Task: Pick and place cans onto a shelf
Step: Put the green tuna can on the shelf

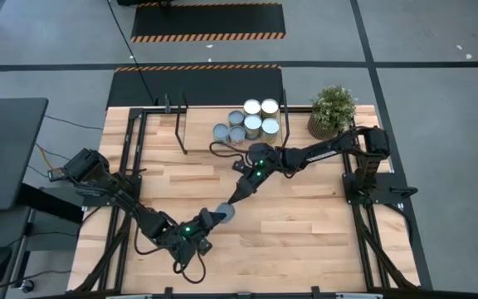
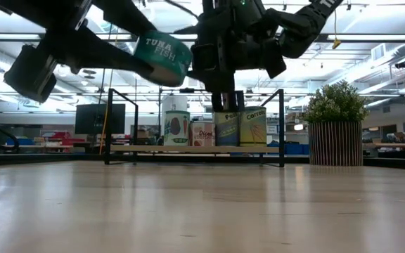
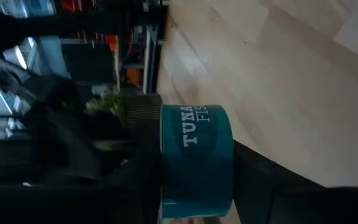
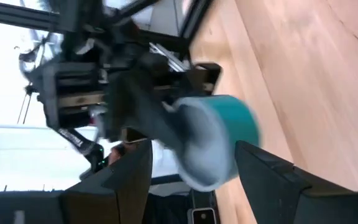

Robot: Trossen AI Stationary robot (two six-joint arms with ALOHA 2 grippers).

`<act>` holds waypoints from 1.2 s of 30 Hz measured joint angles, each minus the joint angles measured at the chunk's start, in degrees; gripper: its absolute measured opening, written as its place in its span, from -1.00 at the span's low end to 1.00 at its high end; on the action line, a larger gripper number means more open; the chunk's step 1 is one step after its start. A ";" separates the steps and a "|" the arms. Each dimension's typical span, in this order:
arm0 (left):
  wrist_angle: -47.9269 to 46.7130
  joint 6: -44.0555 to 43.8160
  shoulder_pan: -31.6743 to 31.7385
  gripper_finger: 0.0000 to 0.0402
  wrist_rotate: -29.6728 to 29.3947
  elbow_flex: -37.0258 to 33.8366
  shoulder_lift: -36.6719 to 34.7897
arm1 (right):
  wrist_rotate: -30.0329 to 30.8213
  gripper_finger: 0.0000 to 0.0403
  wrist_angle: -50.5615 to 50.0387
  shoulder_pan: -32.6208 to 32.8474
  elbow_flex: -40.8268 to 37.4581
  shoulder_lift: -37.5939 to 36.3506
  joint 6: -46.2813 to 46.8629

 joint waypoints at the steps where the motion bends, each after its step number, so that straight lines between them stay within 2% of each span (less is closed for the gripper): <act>1: -1.19 -2.19 -0.02 -0.22 -0.42 0.00 0.00 | -0.01 0.17 0.11 -0.17 0.00 -0.53 -0.39; 7: -18.77 -23.23 0.00 -0.25 -2.08 0.00 0.00 | 0.73 0.17 -2.20 0.37 0.00 -5.51 -5.16; 11: -29.24 -35.67 0.58 -0.24 -3.15 0.00 0.00 | 3.73 0.17 -9.40 0.85 0.00 -10.88 -11.18; 19: -35.53 -39.77 5.80 -0.24 -3.85 -1.42 -2.73 | 14.27 0.17 -19.34 2.71 0.00 -23.44 -21.89; 23: -33.10 -38.67 10.48 -0.24 -1.01 -4.91 -5.96 | 17.94 0.17 -24.22 4.33 0.00 -27.80 -24.91; 27: -24.80 -33.51 15.42 -0.24 1.01 -10.41 -10.50 | 21.33 0.17 -28.45 5.83 -0.02 -30.57 -27.06; 31: -7.77 -25.38 20.68 -0.24 5.48 -16.65 -15.08 | 24.24 0.17 -30.28 7.48 -0.04 -31.53 -28.32; 36: 11.57 -17.35 26.59 -0.24 13.09 -24.06 -17.39 | 24.65 0.17 -30.78 9.32 -0.07 -31.53 -28.37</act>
